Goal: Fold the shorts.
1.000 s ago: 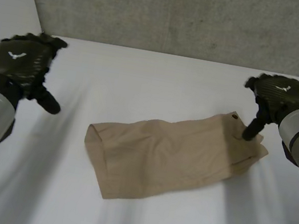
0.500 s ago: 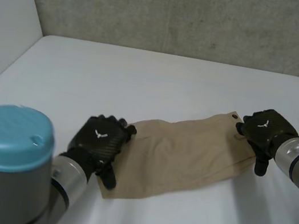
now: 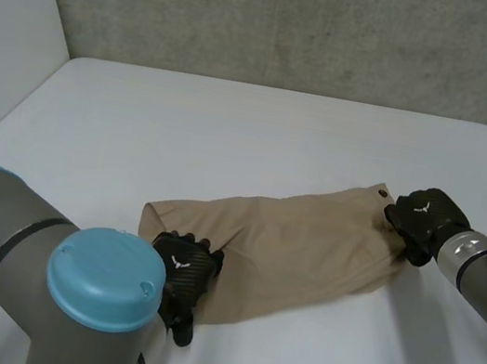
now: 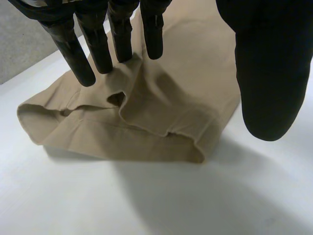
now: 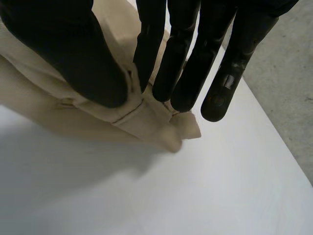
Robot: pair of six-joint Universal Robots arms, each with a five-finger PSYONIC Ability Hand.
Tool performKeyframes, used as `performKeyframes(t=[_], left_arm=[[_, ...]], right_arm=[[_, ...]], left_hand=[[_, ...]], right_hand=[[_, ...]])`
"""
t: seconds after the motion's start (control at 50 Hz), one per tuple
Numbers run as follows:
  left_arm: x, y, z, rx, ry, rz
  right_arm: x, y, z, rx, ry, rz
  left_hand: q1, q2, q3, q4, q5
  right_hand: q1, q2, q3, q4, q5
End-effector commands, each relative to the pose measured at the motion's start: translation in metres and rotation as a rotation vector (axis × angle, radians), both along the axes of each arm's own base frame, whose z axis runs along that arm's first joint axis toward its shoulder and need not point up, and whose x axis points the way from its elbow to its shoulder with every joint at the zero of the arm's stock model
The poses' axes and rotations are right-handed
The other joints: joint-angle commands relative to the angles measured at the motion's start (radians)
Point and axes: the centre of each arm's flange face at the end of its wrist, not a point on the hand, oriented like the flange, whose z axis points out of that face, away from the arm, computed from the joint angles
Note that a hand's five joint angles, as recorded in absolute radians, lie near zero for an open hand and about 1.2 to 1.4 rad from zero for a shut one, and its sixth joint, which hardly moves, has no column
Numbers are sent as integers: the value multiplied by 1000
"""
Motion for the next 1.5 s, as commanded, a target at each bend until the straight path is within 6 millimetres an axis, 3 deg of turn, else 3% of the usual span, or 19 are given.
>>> performKeyframes(t=[0.02,0.2,0.48,0.58,0.7,0.76,0.84,0.94,0.96,1.06,1.12,1.2,1.32,1.4,1.5], left_arm=[[-3,-6,-11,7,-29,24],[-7,-11,-24,24,-50,28],[-10,-18,-30,26,-53,35],[-10,-19,-30,23,-49,39],[-10,-23,-31,24,-50,48],[-10,-24,-33,29,-56,49],[-10,-27,-27,12,-43,63],[-8,-37,31,-115,78,115],[-5,-42,52,-155,121,134],[9,-55,105,-267,223,181],[24,-60,145,-365,276,212],[39,-62,162,-414,256,218],[52,-63,146,-335,166,196],[62,-67,122,-254,115,201],[61,-70,82,-136,47,191]], right_arm=[[1,1,-2,17,-33,-15],[2,2,4,54,-130,-65],[1,3,6,53,-141,-69],[1,3,6,53,-141,-71],[0,4,4,59,-140,-79],[-1,4,5,60,-139,-83],[-1,5,12,44,-142,-83],[0,13,34,23,-146,-77],[-1,16,44,21,-149,-76],[-1,22,69,15,-147,-73],[-6,40,95,69,-118,-77],[-10,61,119,118,-83,-69],[-12,80,118,196,36,-12],[-12,88,105,247,99,20],[-5,78,88,279,83,21]], left_hand=[[103,99,102,102,100],[233,228,232,231,229],[420,416,419,419,417],[660,656,659,659,657],[788,783,786,786,784],[1095,1090,1093,1093,1091],[1095,1091,1094,1094,1092],[1095,1091,1094,1094,1092],[1095,1091,1094,1094,1092],[1095,1091,1094,1094,1092],[1095,1091,1094,1094,1092],[1095,1091,1094,1094,1092],[1095,1091,1094,1094,1092],[1095,1091,1094,1094,1092],[1095,1091,1094,1094,1092]], right_hand=[[484,247,251,245,281],[484,247,251,245,281],[484,247,251,245,281],[484,247,251,245,281],[484,247,251,245,281],[484,247,251,245,281],[484,247,251,245,281],[484,247,251,245,281],[484,247,251,245,281],[484,247,251,245,281],[484,247,251,245,281],[484,247,251,245,281],[484,247,251,245,281],[484,247,251,245,281],[484,247,251,245,281]])
